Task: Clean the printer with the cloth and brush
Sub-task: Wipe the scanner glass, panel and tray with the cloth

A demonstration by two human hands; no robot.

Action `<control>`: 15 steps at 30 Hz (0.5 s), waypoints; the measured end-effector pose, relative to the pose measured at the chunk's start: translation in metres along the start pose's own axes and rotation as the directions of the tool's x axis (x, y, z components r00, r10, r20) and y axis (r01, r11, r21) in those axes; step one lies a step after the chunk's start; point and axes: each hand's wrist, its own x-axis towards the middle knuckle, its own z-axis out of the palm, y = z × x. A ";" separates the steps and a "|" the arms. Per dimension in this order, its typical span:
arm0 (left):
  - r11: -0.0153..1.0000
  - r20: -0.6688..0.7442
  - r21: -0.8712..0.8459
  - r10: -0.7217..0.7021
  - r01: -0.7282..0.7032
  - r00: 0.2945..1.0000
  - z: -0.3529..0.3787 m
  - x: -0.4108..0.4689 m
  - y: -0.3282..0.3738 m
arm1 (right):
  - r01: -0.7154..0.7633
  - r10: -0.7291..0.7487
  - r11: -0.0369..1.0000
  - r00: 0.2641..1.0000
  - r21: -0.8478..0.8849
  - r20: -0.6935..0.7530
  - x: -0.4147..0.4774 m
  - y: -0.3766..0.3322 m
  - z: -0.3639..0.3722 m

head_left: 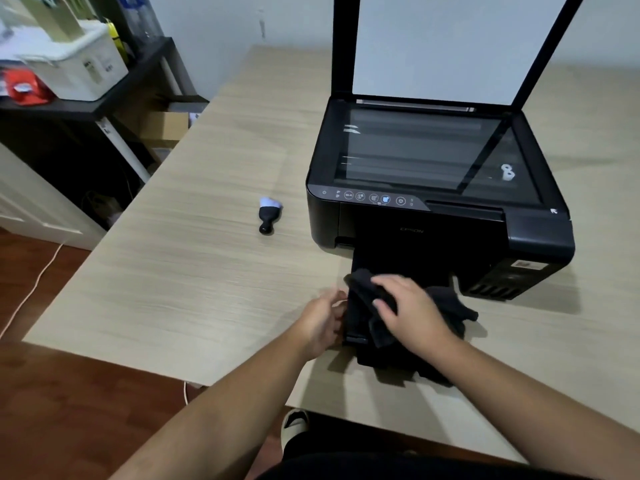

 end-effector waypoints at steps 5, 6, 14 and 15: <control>0.991 0.063 -0.111 -0.063 0.070 0.996 -0.008 -0.005 0.010 | 0.403 -0.356 0.915 0.832 -0.023 0.425 -0.021 -0.006 -0.007; 0.994 0.056 -0.089 -0.064 0.068 0.996 -0.009 -0.004 0.009 | 0.417 -0.348 0.908 0.799 -0.036 0.490 -0.019 0.000 -0.014; 0.979 0.084 -0.201 -0.022 0.038 0.996 -0.011 -0.009 0.007 | 0.306 -0.268 0.920 0.947 -0.246 0.176 0.011 -0.016 0.026; 0.973 0.079 -0.230 -0.014 0.031 0.997 -0.012 -0.009 0.007 | 0.366 -0.317 0.906 0.920 -0.212 0.231 0.004 -0.019 0.025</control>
